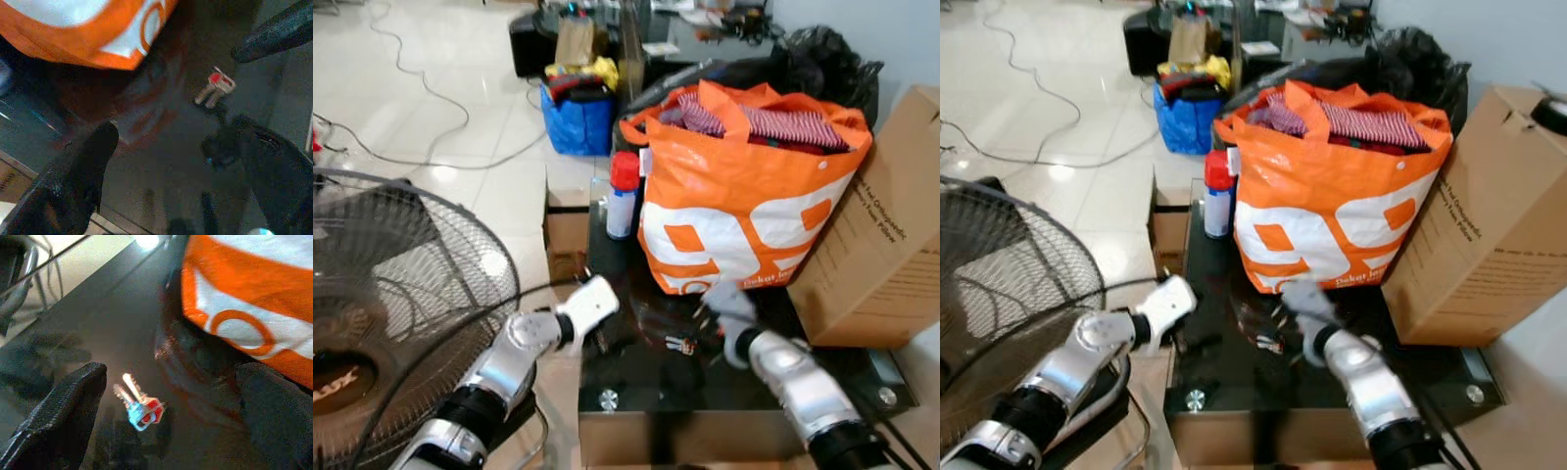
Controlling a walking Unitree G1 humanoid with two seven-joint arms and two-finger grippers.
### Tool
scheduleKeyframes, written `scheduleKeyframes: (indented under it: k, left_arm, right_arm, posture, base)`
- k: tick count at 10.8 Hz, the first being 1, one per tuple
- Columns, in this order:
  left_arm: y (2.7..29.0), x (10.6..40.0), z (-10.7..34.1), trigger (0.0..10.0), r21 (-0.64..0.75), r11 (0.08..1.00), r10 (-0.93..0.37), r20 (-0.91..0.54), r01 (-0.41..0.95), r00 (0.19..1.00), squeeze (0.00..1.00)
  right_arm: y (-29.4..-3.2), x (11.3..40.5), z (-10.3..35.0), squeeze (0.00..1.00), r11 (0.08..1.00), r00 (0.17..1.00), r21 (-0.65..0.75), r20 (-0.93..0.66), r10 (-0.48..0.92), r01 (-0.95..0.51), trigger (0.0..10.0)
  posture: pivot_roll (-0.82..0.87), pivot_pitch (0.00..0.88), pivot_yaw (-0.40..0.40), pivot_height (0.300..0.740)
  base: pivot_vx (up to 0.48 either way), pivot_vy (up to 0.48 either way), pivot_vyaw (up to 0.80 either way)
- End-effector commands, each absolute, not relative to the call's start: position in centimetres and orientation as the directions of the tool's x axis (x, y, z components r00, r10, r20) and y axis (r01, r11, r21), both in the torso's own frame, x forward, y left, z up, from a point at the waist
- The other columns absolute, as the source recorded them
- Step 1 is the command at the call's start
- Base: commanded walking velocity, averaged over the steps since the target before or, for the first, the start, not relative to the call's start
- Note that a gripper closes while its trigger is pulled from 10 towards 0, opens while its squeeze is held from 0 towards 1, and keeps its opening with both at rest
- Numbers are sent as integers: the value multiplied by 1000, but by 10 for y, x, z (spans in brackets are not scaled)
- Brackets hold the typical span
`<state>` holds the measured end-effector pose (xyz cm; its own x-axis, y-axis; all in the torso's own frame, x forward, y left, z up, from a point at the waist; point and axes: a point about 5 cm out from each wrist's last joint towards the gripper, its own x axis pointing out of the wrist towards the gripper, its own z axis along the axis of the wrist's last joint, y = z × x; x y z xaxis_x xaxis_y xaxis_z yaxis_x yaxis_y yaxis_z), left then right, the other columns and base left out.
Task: Hang keys on a hook
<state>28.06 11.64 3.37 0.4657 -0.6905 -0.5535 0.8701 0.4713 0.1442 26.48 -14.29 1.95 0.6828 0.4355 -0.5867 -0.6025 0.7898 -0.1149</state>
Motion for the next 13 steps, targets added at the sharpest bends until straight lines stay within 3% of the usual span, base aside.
scheduleKeyframes:
  k: [1,5,8,9,10,11,13]
  left_arm:
    - [115,276,31,10000,131,449,-694,-572,884,437,302]
    - [128,253,23,10000,96,470,-662,-620,878,422,310]
    - [132,248,26,10000,121,521,-635,-607,845,478,314]
    - [133,248,28,10000,122,518,-637,-605,847,477,314]
    - [133,245,29,10000,121,512,-638,-609,850,471,314]
    - [133,244,29,10000,119,506,-639,-613,854,464,314]
    - [133,245,31,10000,121,506,-637,-615,854,465,314]
  right_arm:
    - [-142,267,21,0,761,670,-133,-585,457,-635,10000]
    - [-138,267,12,0,735,636,-109,-596,490,-669,10000]
    - [-134,270,-2,0,744,625,-115,-635,455,-659,10000]
    - [-137,270,-7,0,763,618,-114,-667,416,-636,9098]
    - [-140,269,-14,0,797,607,-94,-702,373,-597,4941]
    - [-139,269,-18,0,846,604,-17,-708,367,-534,2980]
    - [-135,270,-22,0,915,617,115,-705,349,-387,235]
  posture:
    - [-97,0,-68,740]
    - [-74,0,-111,740]
    - [-60,0,-140,740]
    - [-54,0,-143,740]
    - [-54,0,-139,740]
    - [-54,0,-138,740]
    - [-55,0,-135,740]
  base:
    - [0,0,0]
    - [0,0,0]
    - [0,0,0]
    - [0,0,0]
    - [0,0,0]
    - [0,0,0]
    - [0,0,0]
